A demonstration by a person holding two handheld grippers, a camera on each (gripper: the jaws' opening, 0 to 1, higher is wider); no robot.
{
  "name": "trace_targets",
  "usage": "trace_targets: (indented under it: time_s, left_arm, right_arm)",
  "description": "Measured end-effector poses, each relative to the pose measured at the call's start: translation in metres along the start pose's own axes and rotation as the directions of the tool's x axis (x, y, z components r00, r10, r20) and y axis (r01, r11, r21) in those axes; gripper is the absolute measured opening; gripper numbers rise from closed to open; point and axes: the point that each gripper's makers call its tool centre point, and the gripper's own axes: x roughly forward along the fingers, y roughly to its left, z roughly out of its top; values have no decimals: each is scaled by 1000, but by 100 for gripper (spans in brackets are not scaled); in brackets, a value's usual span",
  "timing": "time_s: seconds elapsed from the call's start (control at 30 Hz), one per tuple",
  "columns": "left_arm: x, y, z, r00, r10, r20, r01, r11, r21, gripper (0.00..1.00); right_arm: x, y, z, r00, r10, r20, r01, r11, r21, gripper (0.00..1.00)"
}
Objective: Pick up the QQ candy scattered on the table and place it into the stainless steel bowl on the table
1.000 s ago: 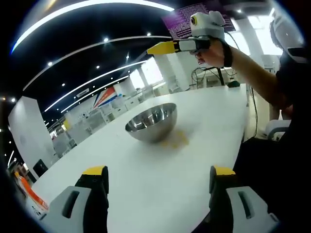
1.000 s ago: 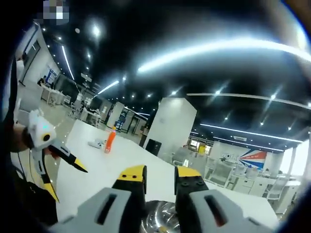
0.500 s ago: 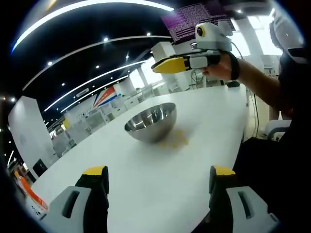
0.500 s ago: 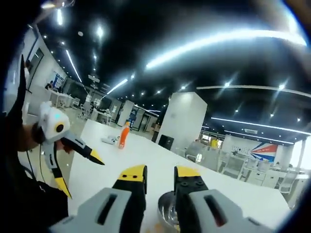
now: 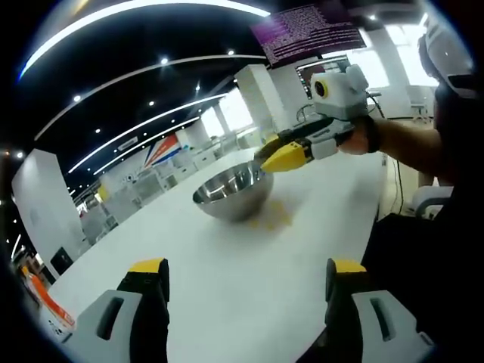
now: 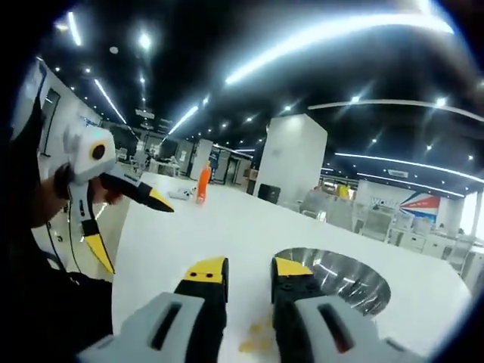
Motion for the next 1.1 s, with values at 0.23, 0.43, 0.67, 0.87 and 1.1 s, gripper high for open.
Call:
trace_targets:
  time_s: [0.23,0.43,0.67,0.87,1.1]
  left_arm:
    - [0,-1,-1,1000,-4,-3,4,1000,0,86]
    - [0,-2,-2,1000,-5,-7,5,1000,2,85]
    - [0,-2,-2,1000,-8,-11,8,1000,6,85]
    - [1,-3,-1,1000,-11,-9,11,1000,5,85]
    - [1,-5,0,1000,-15,-12,15,1000,8,85]
  right_arm:
    - [4,0,-36,997,18,-76,-14,999,47,20]
    - [8,5,-72,988,42,-151,-29,996,82,20]
    - [8,8,-93,980,54,-191,-33,993,115,20]
    - [8,8,-106,973,60,-221,-33,992,125,20]
    - [7,9,-105,974,54,-222,-28,992,120,17]
